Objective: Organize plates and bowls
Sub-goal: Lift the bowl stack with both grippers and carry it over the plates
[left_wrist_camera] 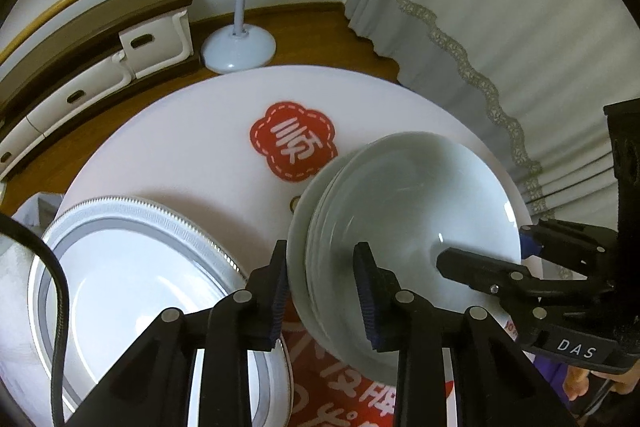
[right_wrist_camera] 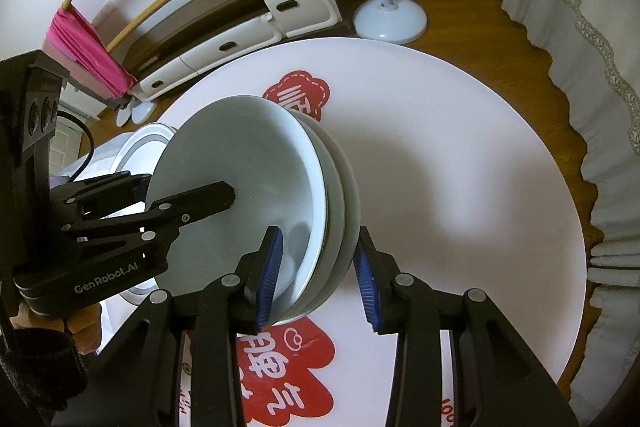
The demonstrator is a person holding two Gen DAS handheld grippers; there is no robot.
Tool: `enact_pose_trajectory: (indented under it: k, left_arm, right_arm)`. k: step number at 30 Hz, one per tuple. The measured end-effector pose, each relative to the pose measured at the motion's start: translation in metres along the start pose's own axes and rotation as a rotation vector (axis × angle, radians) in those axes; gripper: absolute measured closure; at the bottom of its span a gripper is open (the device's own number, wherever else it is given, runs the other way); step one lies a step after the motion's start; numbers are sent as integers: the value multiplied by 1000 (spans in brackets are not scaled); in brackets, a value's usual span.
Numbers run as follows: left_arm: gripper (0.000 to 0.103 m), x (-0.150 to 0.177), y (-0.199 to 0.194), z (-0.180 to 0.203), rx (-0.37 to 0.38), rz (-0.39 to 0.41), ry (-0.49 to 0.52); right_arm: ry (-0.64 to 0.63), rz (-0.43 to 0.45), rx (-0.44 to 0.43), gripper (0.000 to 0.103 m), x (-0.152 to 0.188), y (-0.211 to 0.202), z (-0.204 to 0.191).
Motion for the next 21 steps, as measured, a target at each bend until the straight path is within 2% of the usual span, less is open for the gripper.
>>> enact_pose_trajectory:
  k: [11,21]
  left_arm:
    - [78,8,-6,3,-5,5,-3]
    - [79,15,-10,5,-17,28,6]
  right_arm:
    - [11,-18,9,65,8,0,-2]
    - [-88,-16,108,67,15,0,-12]
Point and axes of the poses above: each gripper's, at about its wrist camera, not at the fingertips, and y roughly the way its jaws point, z to its right, x to its underside, the point moved 4 cm from there along y, roughly the way its jaws point, and after that the axes turned 2 degrees about -y, right-handed, at the moved point
